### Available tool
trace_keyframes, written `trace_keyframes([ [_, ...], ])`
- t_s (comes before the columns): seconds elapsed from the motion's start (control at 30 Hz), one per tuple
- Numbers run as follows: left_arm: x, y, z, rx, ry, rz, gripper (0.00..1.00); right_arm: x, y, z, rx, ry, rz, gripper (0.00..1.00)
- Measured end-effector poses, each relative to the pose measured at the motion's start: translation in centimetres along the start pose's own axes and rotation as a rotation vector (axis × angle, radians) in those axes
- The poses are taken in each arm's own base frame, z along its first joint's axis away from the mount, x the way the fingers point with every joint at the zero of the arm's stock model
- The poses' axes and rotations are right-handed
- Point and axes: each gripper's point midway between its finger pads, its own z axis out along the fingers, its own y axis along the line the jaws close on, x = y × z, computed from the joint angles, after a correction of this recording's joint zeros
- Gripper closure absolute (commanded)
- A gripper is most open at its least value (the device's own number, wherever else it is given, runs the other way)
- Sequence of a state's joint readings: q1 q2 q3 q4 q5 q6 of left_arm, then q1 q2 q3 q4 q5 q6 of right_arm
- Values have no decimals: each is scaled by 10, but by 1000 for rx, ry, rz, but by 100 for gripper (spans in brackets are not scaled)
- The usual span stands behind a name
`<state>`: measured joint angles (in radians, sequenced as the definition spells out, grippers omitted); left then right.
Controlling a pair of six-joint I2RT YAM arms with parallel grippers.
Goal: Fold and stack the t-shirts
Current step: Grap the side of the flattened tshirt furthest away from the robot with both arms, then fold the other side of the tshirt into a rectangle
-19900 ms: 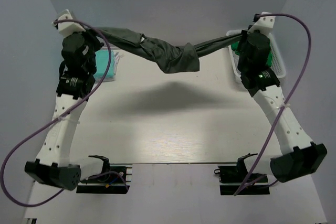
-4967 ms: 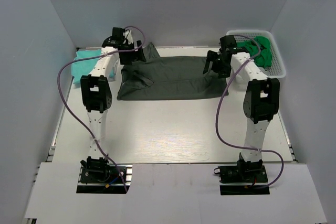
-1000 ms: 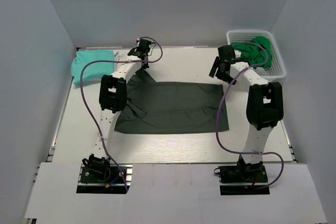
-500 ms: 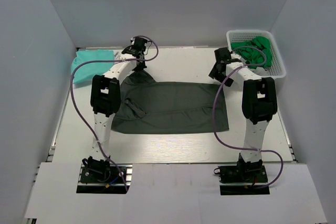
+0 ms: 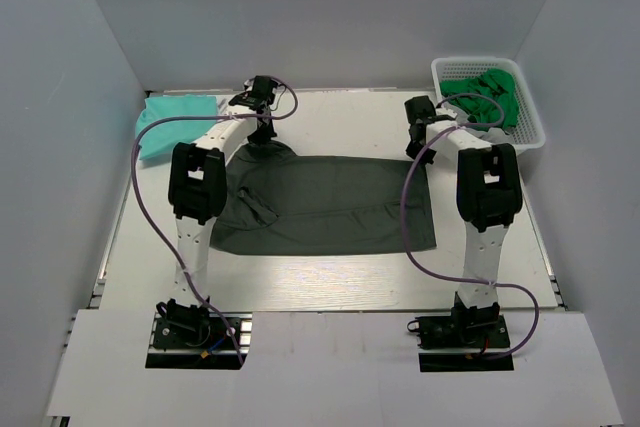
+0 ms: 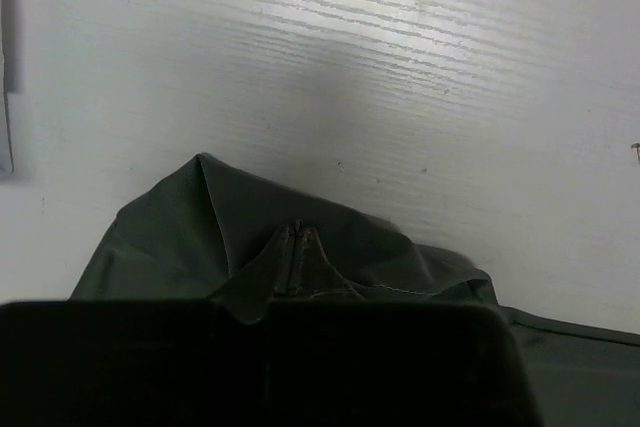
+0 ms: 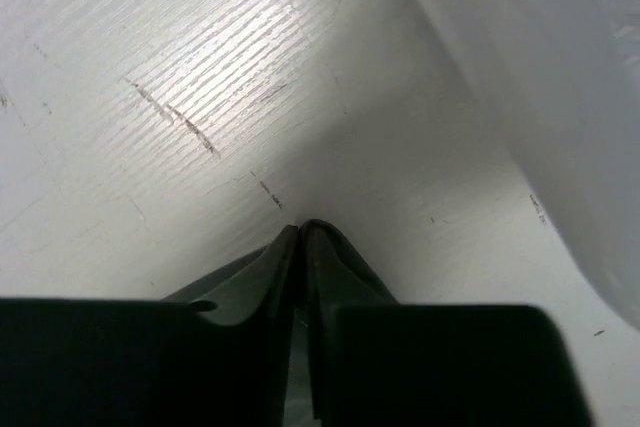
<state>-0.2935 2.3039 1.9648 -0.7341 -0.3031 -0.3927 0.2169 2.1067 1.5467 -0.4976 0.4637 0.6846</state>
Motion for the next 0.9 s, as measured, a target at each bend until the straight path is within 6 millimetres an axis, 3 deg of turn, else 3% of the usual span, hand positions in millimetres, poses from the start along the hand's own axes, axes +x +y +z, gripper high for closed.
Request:
trace_keyframes([
  [0.03,1,1,-1,-2,4,-2,100,0,-1,1,5,-2,-4,98],
  [0.07,2,3,-3,-3,6,-4,100,0,-2,2,9,-2,-10,100],
  [0.23,7,11,-26,-4,18,-24,100,1,-3,3,9,0,-38,100],
  [0.43,12,26,-73,-10,26,-106,100,6,0,-10,-70,3,-80,100],
  [0.67,76,60,-121,-72,140,-186,100,0,0,-49,-178,-24,-107,100],
  [0.9,151,84,-144,-131,329,-219,100,4,-2,-58,-207,-19,-130,100],
])
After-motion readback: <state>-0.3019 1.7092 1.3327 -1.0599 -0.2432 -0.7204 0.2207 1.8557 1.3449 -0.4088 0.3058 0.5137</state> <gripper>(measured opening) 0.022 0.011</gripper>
